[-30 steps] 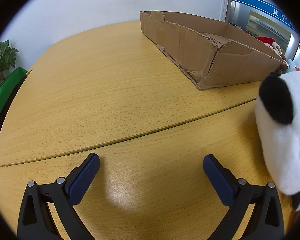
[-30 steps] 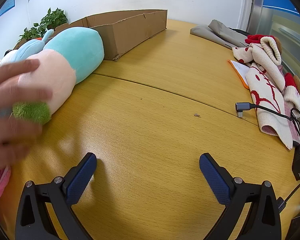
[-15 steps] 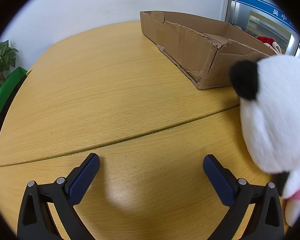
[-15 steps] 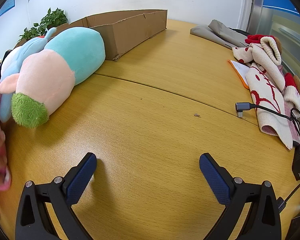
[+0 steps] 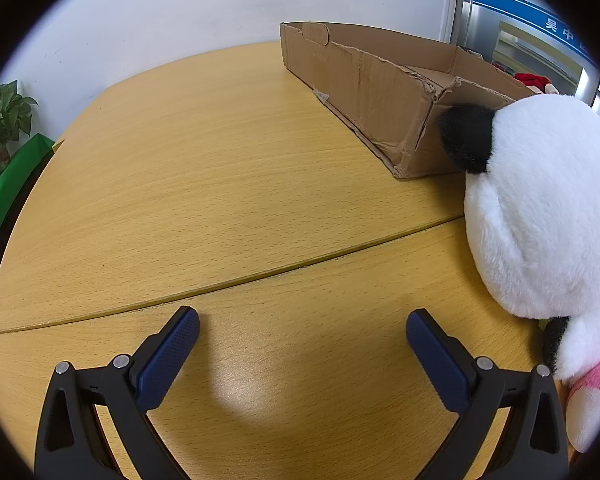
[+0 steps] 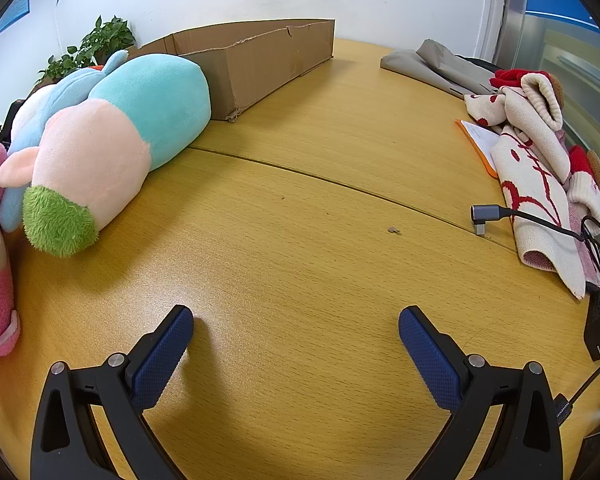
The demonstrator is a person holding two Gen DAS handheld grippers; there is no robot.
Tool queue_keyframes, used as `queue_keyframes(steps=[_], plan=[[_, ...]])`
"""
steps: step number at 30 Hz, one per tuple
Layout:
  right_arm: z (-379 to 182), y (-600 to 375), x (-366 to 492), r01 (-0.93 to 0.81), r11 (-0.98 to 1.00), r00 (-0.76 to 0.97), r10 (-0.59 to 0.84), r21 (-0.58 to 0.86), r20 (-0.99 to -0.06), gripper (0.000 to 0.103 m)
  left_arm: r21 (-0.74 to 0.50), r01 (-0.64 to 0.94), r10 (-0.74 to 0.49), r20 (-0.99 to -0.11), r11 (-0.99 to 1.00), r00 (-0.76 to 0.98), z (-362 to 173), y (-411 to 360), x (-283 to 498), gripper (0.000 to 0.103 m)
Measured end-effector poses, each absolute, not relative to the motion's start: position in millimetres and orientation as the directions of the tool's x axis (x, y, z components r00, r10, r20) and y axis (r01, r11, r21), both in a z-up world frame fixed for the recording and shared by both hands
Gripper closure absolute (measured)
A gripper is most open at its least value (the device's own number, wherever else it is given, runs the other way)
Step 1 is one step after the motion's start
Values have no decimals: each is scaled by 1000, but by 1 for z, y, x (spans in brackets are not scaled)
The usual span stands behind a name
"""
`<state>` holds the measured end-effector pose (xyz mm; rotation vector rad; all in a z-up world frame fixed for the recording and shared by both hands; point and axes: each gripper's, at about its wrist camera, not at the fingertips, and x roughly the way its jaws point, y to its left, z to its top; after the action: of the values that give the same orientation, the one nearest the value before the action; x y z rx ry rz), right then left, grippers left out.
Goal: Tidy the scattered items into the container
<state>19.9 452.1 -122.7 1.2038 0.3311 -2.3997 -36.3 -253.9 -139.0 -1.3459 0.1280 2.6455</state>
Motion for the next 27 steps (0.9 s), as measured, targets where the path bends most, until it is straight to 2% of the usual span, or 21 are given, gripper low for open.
queue_keyframes(steps=[13, 22, 27], plan=[[-122, 451, 22, 459, -888, -536, -259, -20, -803, 0, 2, -187, 109, -808, -982, -579, -139, -253, -36, 0], [-121, 442, 38, 277, -961, -577, -149, -21, -803, 0, 6, -184, 103, -809, -983, -579, -136, -234, -11, 0], [-120, 440, 38, 249, -968, -580, -134, -18, -803, 0, 5, -207, 118, -808, -978, -577, -136, -226, -3, 0]])
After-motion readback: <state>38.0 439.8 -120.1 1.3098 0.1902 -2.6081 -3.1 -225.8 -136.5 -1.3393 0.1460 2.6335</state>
